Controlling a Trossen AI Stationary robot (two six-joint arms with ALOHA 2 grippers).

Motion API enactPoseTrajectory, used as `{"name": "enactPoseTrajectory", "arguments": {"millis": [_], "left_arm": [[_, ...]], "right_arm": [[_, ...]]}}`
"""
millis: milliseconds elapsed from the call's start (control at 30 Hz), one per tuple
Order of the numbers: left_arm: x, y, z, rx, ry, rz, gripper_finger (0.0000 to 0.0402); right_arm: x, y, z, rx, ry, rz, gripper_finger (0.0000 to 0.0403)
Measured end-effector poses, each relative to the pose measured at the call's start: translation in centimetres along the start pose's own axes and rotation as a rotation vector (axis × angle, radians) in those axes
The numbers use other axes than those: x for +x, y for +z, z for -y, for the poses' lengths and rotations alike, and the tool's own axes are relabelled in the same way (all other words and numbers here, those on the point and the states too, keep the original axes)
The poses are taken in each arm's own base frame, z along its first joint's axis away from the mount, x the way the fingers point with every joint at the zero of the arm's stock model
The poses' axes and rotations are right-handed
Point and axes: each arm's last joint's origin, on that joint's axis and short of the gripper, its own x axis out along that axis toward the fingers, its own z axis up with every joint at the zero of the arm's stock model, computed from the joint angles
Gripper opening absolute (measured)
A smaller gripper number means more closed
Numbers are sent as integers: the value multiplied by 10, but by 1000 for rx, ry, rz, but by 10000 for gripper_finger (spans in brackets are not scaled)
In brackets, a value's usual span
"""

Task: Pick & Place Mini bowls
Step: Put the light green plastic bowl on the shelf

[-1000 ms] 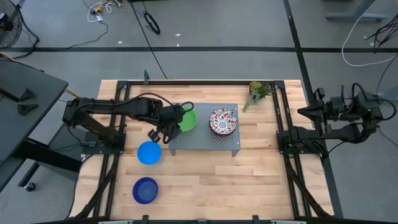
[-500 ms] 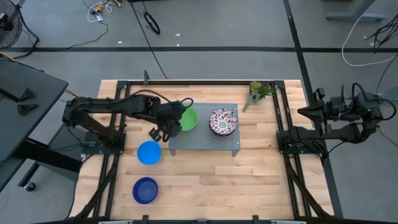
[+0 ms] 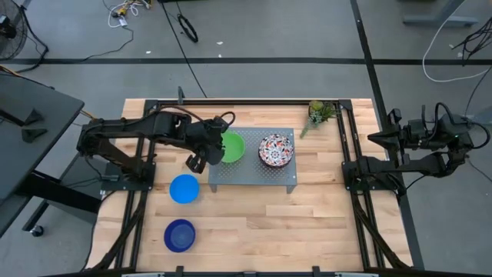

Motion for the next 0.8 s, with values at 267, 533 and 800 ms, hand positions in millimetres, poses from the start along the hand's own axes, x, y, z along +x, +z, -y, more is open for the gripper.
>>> {"name": "enactPoseTrajectory", "arguments": {"millis": [267,533,800], "left_arm": [[-14,-12,1,-80,-22,-105,96],[-16,-31,-1,-209,-135,-157,18],[-3,-49,-6,-249,-152,-217,4]], "right_arm": [[0,0,0,0,0,0,23],[0,0,0,0,0,0,23],[0,0,0,0,1,0,23]]}}
